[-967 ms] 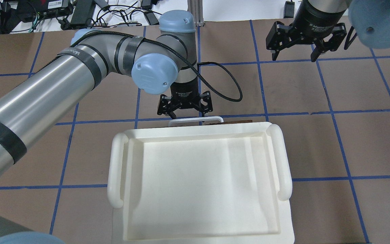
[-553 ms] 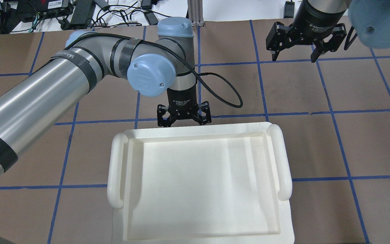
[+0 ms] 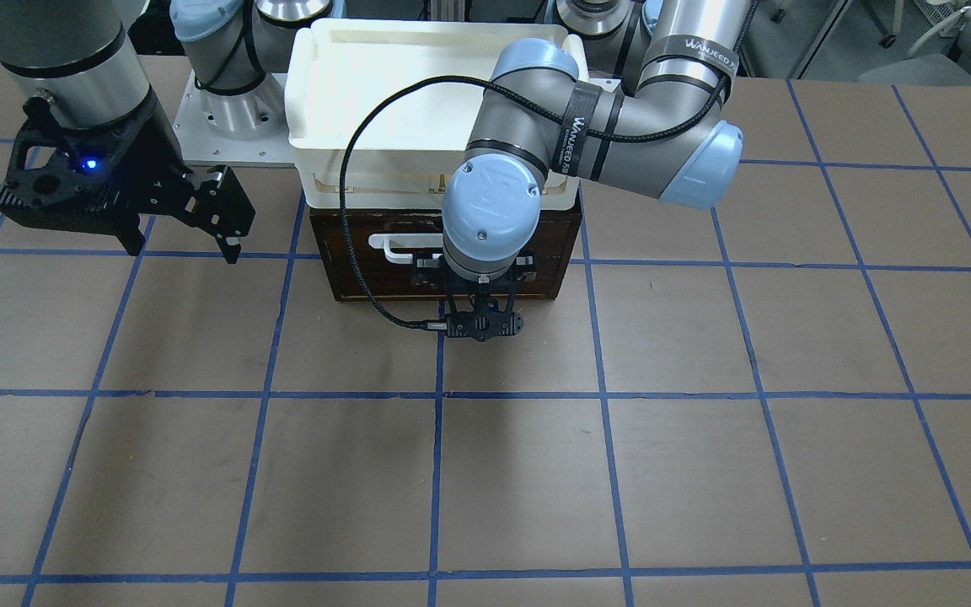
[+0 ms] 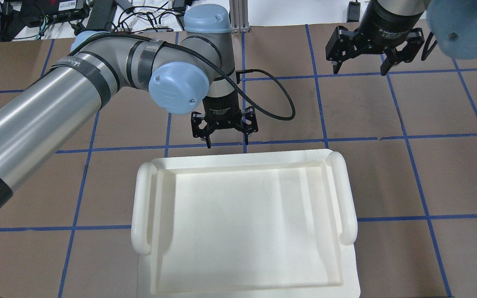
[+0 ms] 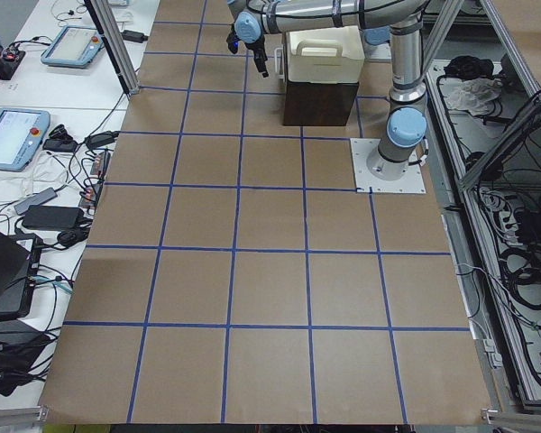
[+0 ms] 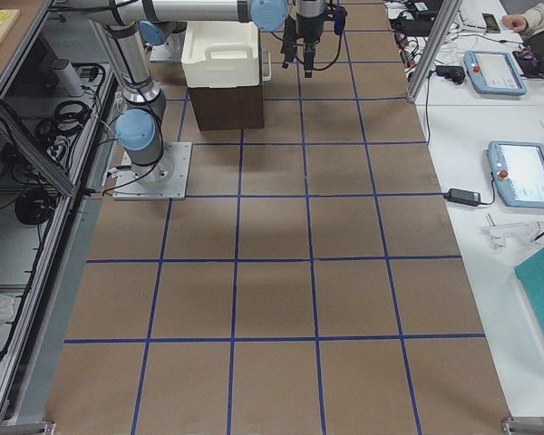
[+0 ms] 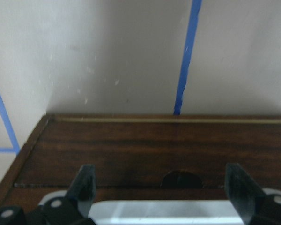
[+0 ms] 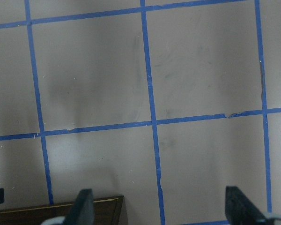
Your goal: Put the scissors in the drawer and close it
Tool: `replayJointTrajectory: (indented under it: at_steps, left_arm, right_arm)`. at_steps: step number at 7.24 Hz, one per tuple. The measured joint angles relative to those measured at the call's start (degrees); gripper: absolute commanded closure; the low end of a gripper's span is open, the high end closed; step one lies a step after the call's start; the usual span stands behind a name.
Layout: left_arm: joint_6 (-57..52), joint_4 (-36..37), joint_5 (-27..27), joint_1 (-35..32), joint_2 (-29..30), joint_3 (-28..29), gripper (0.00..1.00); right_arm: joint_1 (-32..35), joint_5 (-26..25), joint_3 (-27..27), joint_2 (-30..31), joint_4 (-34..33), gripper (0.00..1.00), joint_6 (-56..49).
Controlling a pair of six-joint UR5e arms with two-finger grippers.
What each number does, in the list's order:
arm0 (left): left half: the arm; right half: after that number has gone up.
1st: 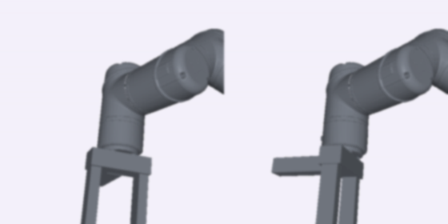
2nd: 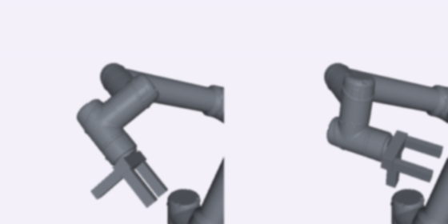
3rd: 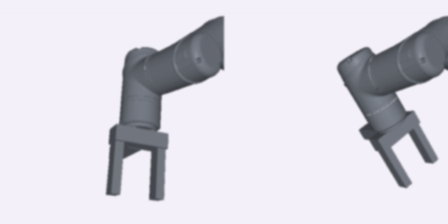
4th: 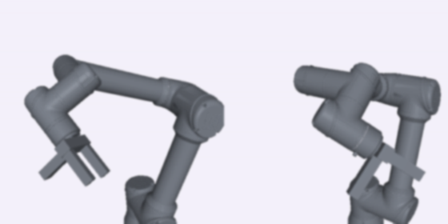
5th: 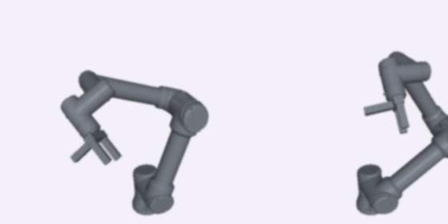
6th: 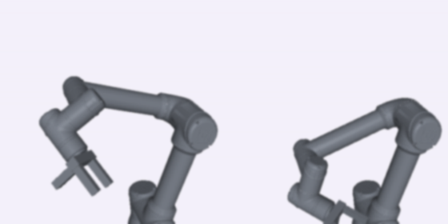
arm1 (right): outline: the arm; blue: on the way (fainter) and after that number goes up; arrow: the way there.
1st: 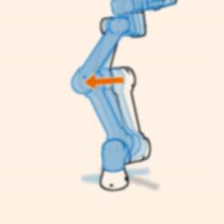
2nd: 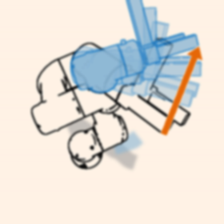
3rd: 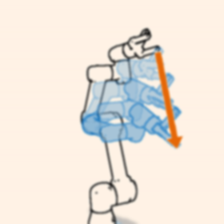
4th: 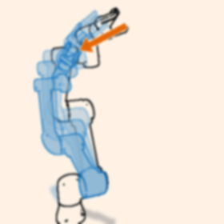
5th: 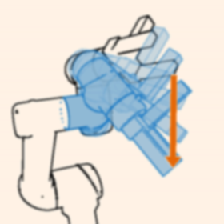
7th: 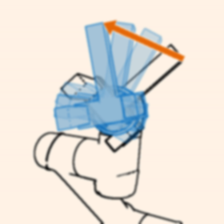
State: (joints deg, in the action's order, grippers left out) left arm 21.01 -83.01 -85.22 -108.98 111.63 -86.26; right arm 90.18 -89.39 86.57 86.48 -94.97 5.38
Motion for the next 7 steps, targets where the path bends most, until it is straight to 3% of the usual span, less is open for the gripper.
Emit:
replayJointTrajectory:
  at_steps: [3, 7]
  left_arm:
    - [-1.2, 3.1, -5.7, 0.2, -7.5, 2.7, 0.00]
    - [-4.5, -4.4, -8.1, 2.9, -18.7, 3.0, 0.00]
  right_arm:
    - [0.0, 0.0, 0.0, 0.0, -0.2, 0.00, 0.0]
    - [-0.1, -0.1, 0.0, 0.0, -0.1, 0.00, 0.0]
